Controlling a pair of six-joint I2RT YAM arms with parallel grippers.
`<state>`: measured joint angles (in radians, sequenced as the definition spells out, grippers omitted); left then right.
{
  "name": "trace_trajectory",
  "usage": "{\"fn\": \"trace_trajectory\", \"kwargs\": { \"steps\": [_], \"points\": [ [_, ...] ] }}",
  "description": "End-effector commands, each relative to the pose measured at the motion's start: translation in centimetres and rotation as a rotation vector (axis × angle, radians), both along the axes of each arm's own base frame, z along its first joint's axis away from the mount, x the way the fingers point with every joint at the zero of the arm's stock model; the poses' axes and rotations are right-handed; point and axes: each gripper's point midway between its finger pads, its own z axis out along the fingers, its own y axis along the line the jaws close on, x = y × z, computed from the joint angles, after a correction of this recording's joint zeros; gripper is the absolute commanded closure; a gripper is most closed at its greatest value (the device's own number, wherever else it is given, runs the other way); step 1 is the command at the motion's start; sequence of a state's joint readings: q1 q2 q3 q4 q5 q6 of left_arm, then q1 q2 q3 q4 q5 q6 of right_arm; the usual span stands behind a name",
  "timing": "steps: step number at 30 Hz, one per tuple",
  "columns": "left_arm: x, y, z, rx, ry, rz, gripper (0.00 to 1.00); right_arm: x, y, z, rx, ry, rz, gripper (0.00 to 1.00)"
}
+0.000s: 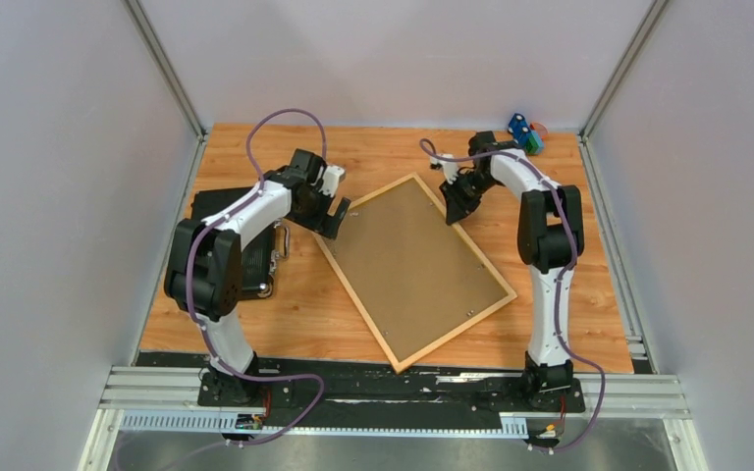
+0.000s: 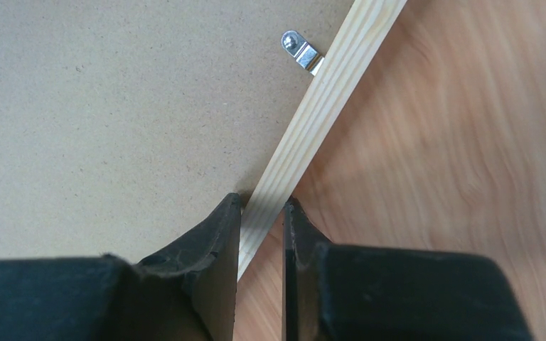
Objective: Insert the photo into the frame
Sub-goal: Adjust the photo frame at the center of the board.
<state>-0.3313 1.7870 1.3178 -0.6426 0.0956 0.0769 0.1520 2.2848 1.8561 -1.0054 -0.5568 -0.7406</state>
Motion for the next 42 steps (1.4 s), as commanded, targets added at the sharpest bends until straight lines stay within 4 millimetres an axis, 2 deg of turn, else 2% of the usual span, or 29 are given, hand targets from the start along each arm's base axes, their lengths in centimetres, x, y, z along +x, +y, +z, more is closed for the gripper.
{"fn": "trace_trajectory", "kwargs": {
  "steps": [1,7,12,20,30,42],
  "points": [
    [1.7,-0.1,0.8,0.009,-0.044,-0.015,0.00,-1.0,1.6,-2.8,-0.072,-0.055,0.278,1.00],
    [1.9,-0.5,-0.5,0.001,0.004,-0.017,0.00,1.4,3.3,-2.1,-0.109,-0.190,0.426,1.00],
    [1.7,-1.3,-1.9,-0.021,0.069,-0.041,0.00,3.2,3.8,-2.1,-0.138,-0.244,0.456,1.00],
    [1.7,-2.0,-3.1,-0.049,0.097,-0.075,0.01,2.6,4.4,-2.4,-0.100,-0.214,0.426,1.00],
    [2.5,-2.4,-3.9,-0.056,0.094,-0.068,0.09,1.8,4.4,-2.5,-0.090,-0.183,0.384,1.00],
    [3.6,-2.6,-3.9,-0.063,0.070,-0.042,0.29,1.1,4.1,-3.0,-0.100,-0.160,0.369,1.00]
  ]
}}
